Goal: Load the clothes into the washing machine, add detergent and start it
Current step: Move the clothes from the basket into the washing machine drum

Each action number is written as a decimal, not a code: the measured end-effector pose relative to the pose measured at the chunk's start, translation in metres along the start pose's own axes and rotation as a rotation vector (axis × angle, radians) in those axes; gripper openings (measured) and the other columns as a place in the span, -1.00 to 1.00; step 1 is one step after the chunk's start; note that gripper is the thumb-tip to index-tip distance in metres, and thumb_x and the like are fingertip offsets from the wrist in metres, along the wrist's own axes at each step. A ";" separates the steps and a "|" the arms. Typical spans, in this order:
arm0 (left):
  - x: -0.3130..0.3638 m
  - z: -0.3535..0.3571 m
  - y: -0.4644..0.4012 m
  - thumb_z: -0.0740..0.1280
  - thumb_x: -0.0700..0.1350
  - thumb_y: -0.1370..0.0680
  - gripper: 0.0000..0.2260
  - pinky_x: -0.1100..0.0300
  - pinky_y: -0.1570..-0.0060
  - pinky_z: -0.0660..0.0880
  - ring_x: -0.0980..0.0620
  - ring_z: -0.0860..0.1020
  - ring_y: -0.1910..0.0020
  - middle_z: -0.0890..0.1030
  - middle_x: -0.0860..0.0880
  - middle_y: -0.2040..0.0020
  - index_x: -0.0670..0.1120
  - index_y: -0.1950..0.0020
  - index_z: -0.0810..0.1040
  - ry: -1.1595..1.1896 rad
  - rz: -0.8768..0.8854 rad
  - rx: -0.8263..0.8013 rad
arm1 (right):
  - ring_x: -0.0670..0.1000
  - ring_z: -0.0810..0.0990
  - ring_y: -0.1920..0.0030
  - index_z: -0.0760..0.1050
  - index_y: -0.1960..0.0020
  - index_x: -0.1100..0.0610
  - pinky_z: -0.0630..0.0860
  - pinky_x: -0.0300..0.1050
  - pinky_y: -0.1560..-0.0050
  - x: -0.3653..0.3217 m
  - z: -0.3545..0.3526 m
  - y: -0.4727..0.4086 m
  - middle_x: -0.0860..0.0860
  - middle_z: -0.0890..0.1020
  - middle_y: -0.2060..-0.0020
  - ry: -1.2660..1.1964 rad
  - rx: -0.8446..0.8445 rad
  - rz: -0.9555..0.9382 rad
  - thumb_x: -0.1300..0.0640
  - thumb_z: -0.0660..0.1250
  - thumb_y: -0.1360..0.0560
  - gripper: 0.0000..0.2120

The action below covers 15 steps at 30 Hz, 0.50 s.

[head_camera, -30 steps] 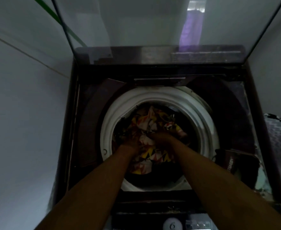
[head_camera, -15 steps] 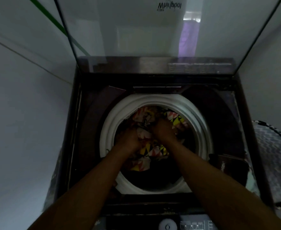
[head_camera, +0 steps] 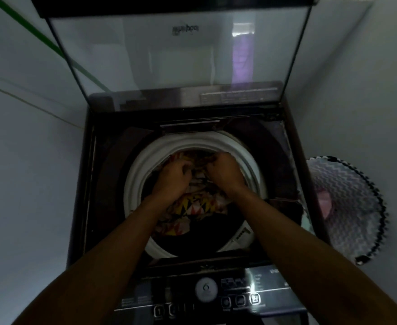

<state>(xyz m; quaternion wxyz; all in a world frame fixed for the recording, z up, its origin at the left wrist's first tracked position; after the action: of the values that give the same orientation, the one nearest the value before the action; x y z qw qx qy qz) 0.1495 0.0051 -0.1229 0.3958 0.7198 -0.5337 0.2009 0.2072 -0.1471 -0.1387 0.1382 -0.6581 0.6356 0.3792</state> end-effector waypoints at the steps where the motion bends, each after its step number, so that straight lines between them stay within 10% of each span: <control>1: 0.010 0.004 0.000 0.20 -0.09 -0.64 -0.75 0.27 -0.14 0.45 0.12 0.51 -0.13 0.53 0.09 -0.21 -0.02 -0.30 0.53 0.006 0.024 0.014 | -0.02 0.44 0.44 0.38 0.40 0.21 0.32 -0.19 0.46 0.002 -0.014 0.003 0.07 0.54 0.42 -0.006 0.035 0.001 0.19 0.23 -0.46 -0.74; 8: 0.113 0.040 -0.005 0.24 -0.10 -0.63 -0.79 0.42 0.02 0.29 0.15 0.50 -0.07 0.57 0.06 -0.13 -0.05 -0.23 0.56 -0.084 0.298 0.096 | 0.09 0.61 0.12 0.60 0.13 0.21 0.52 -0.05 0.06 0.022 -0.117 0.029 0.11 0.66 0.17 -0.090 0.386 -0.062 0.17 0.29 -0.45 -0.85; 15: 0.218 0.106 -0.010 0.33 -0.18 -0.55 -0.77 0.32 -0.07 0.40 0.10 0.50 -0.04 0.55 0.00 -0.07 -0.08 -0.20 0.57 -0.047 0.581 0.092 | -0.18 0.46 0.18 0.61 0.12 0.20 0.26 -0.57 0.10 0.073 -0.199 0.071 0.02 0.61 0.20 -0.185 0.612 -0.177 0.32 0.35 -0.41 -0.90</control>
<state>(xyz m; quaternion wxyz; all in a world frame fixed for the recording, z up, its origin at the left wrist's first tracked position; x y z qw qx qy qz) 0.2213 -0.2096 -0.0359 0.2761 0.5584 -0.7167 0.3134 0.1973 -0.3431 -0.0323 0.4191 -0.6014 0.6453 0.2153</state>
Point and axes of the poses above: each hand's wrist, its own y-axis away from the middle knuckle, its own z-axis out of the palm, x = y × z, the point moved 4 cm from there along -y, towards the middle knuckle
